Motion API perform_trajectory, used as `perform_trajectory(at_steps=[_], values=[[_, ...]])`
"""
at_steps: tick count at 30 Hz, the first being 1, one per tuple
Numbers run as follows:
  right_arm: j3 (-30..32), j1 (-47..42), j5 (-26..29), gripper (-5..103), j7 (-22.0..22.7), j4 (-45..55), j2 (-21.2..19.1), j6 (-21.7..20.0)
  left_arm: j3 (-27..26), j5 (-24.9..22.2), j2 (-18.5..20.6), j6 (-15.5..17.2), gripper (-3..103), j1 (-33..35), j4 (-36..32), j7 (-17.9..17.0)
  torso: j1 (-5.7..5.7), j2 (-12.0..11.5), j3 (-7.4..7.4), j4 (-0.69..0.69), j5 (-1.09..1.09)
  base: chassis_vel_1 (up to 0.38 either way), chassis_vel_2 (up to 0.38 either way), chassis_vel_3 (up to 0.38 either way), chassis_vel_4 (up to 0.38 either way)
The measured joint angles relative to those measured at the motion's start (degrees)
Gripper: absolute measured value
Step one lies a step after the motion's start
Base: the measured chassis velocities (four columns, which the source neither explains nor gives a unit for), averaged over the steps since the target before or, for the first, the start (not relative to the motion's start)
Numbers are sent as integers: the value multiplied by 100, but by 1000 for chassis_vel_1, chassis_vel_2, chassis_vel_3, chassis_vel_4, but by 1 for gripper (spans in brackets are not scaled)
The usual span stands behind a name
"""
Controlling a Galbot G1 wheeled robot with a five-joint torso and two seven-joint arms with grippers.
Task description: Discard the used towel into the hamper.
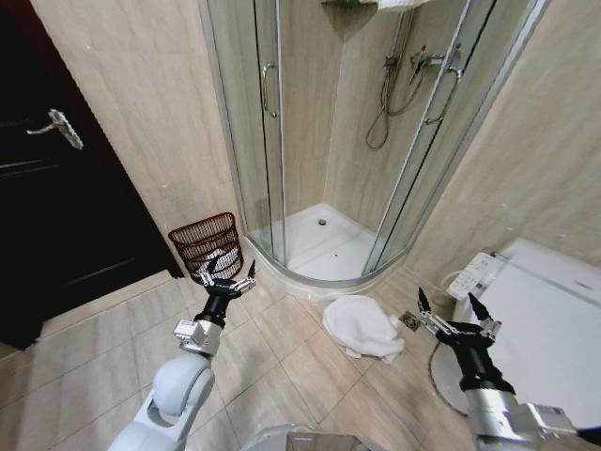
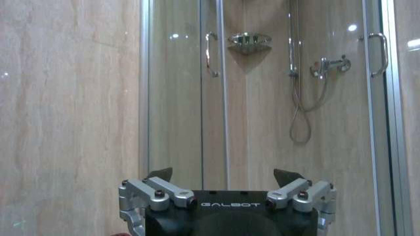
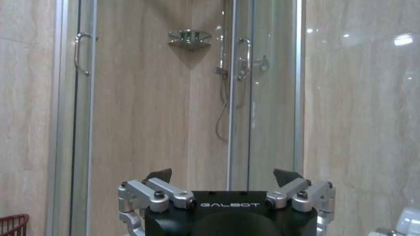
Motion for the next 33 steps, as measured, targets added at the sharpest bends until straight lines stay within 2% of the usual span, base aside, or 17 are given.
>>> perform_trajectory(at_steps=[12, 17, 21, 33], values=[[52, 24, 12, 100, 10, 4, -112, -22, 42, -3, -18, 26, 100, 2, -69, 5, 110, 267, 157, 0, 0, 0, 0, 0, 0], [33, 55, 24, 100, 13, 9, -100, -41, 58, 85, -146, 39, 100, 66, -119, -78, 162, 389, 227, 0, 0, 0, 0, 0, 0], [-6, 132, 26, 100, 29, 23, -88, -115, -46, 204, -273, 18, 100, 93, -114, -98, 205, 495, 290, 0, 0, 0, 0, 0, 0], [-40, 194, 69, 100, 47, 24, -216, -234, -362, 131, -362, 17, 100, 315, -275, -99, 329, 779, 451, 0, 0, 0, 0, 0, 0]])
